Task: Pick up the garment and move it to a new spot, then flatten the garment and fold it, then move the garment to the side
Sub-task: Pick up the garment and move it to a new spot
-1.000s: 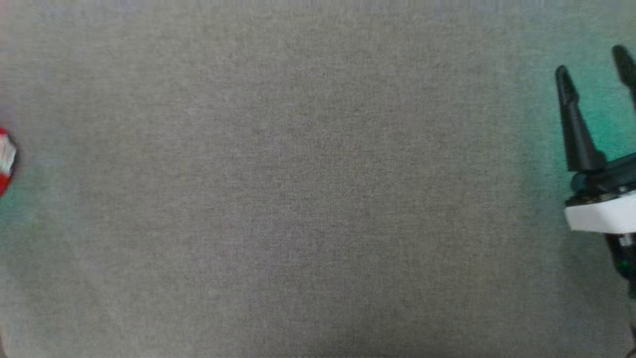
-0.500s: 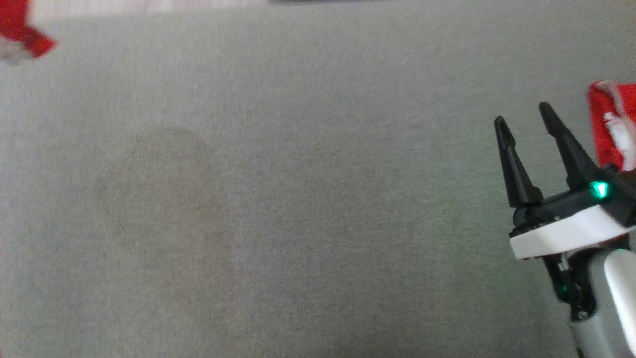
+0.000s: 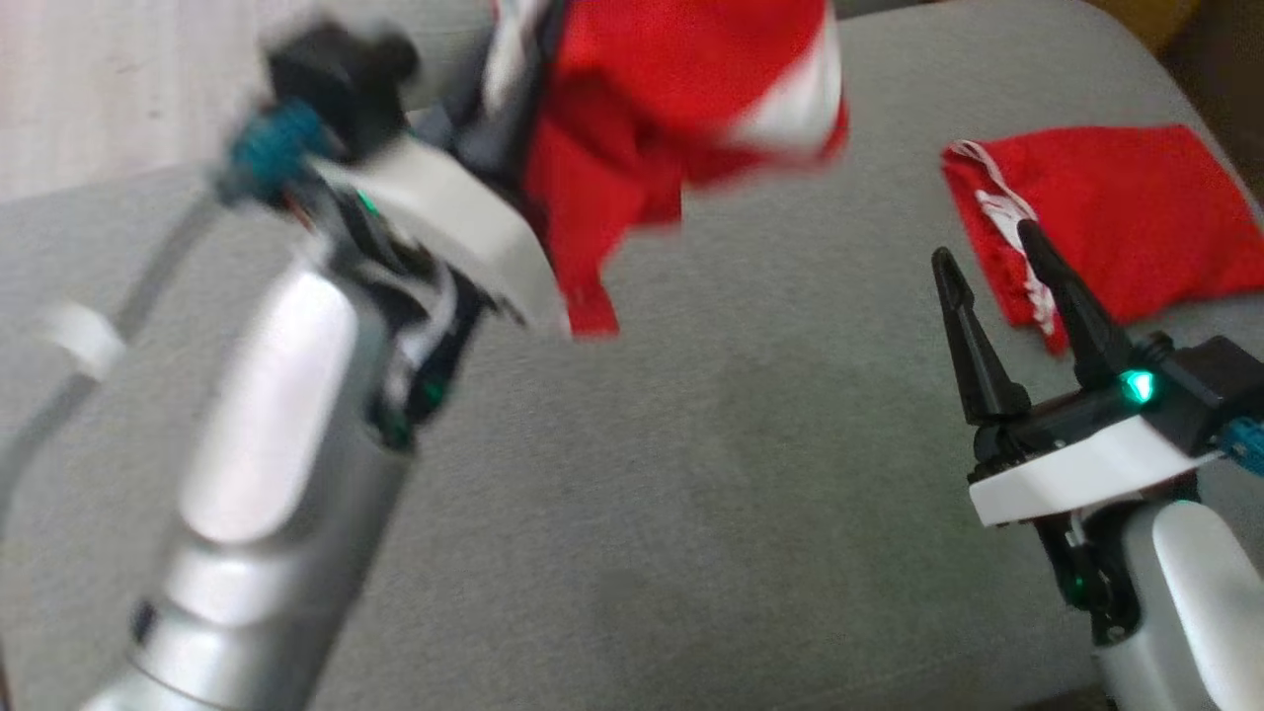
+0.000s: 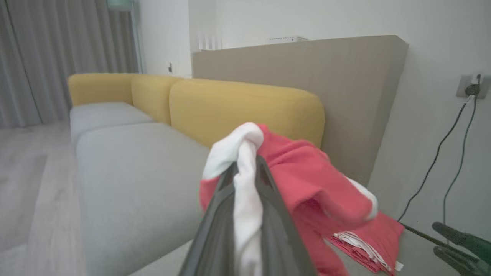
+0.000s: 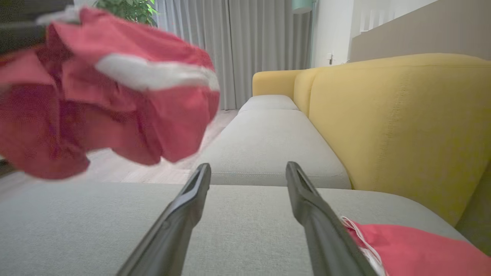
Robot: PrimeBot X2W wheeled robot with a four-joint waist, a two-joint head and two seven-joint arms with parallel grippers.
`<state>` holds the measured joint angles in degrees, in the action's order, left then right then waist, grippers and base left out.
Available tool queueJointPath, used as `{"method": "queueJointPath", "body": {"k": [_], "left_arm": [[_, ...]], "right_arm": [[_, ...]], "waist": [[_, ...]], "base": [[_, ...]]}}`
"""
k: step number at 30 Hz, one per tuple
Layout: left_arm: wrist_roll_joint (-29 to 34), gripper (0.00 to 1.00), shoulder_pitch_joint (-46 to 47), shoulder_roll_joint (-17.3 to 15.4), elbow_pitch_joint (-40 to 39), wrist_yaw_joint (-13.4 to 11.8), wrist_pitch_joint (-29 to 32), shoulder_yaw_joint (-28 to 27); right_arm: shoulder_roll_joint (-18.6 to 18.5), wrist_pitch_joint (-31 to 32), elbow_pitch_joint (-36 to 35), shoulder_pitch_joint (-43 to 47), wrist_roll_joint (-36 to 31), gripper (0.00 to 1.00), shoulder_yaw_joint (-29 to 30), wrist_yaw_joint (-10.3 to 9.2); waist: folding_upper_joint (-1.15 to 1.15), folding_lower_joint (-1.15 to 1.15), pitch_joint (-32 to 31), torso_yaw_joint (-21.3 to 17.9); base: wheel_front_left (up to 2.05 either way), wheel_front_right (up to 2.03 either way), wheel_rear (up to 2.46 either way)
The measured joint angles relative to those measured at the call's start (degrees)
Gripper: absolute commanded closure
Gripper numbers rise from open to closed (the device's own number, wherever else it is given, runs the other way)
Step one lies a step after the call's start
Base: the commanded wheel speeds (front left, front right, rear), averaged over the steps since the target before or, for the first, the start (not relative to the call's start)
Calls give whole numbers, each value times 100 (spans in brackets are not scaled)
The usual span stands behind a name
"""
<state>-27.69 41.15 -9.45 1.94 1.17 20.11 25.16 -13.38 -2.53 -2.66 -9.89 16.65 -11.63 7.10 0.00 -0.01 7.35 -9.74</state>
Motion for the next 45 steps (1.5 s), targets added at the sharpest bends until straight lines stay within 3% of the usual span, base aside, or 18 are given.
{"method": "queueJointPath", "body": {"k": [6, 12, 13, 14, 19, 26, 34, 38, 45], "left_arm": [[36, 100, -635, 381, 1274, -122, -837, 235], [126, 100, -816, 619, 2457, -388, -1817, 353], [92, 16, -855, 632, 2602, -417, -1913, 378], [-8, 0, -909, 644, 2724, -417, -2005, 411], [-495, 0, -1266, 670, 2902, -410, -2648, 479], [-647, 0, -1811, 608, 2381, -456, -3340, 238], [-274, 0, -2977, -269, 1484, -934, -3441, -558], [-121, 0, -3596, -579, 1012, -922, -3455, -904], [-104, 0, -4146, -703, 631, -869, -3455, -1013]], "right_arm": [[2, -55, 81, -75, 57, 0, -135, 0], [11, -109, 164, -274, 111, 0, -282, 0], [11, -110, 175, -277, 112, 0, -292, 0], [11, -114, 198, -276, 119, 0, -298, 0], [11, -124, 275, -259, 144, 0, -286, 0], [11, -99, 275, -102, 143, 0, -179, 0], [79, -10, 283, 394, 142, 0, 26, 0], [204, 11, 414, 668, 100, 0, 210, 0], [334, 10, 542, 939, 46, 0, 296, 0]], "waist": [[0, 1, 173, -335], [0, 1, 301, -300], [0, 1, 295, -269], [0, 1, 286, -232], [0, 1, 169, -27], [0, 0, -104, 222], [0, 0, -460, 465], [0, 0, -576, 508], [0, 0, -589, 514]], "base": [[0, 0, 0], [0, 0, 0], [0, 0, 0], [0, 0, 0], [0, 0, 0], [0, 0, 0], [0, 0, 0], [0, 0, 0], [0, 0, 0]]}}
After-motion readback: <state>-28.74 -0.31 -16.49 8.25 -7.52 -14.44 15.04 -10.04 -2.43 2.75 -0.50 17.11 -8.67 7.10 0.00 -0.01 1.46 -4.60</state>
